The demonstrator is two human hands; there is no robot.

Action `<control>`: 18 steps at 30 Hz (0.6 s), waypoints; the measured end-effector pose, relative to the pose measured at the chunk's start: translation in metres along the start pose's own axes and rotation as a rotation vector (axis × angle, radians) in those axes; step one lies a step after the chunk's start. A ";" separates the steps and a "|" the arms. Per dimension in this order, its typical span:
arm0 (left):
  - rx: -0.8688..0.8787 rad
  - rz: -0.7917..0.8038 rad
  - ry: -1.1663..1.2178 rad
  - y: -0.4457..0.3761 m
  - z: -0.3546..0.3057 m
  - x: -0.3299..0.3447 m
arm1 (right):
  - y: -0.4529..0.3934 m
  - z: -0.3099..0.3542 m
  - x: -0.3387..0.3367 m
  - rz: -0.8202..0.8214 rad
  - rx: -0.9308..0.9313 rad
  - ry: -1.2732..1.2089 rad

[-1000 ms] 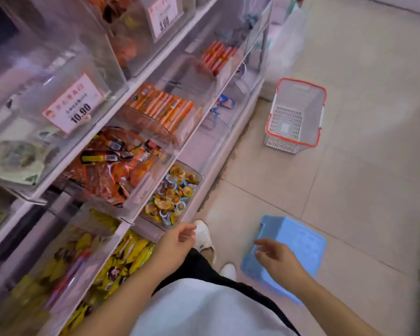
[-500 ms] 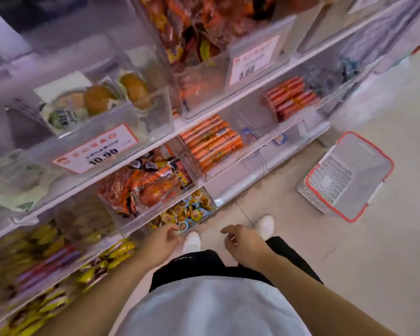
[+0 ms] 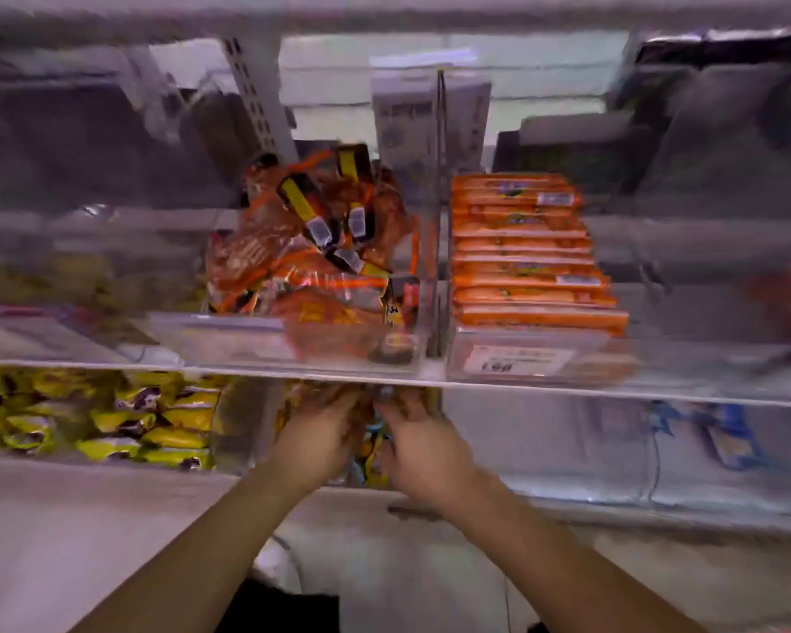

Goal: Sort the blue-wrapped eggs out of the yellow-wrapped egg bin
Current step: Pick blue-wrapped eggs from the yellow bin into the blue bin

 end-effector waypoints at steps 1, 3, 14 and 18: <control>0.062 -0.077 -0.004 -0.005 0.008 0.009 | -0.010 0.004 0.012 -0.067 -0.035 0.056; 0.134 -0.165 -0.009 -0.010 0.025 0.025 | -0.024 0.007 0.036 -0.162 -0.063 0.227; 0.177 -0.198 0.028 0.039 0.068 0.022 | -0.026 0.011 0.033 -0.295 0.059 0.189; 0.155 -0.269 0.080 0.038 0.063 0.016 | -0.020 0.001 0.023 -0.397 0.134 0.042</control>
Point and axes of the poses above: each hand's wrist, its own y-axis away from the middle knuckle, its own x-axis out of the palm, z = x × y, the point moved 5 cm from there along -y, towards the middle knuckle, and after that the axes turned 10 degrees about y, right-handed, at the moved point
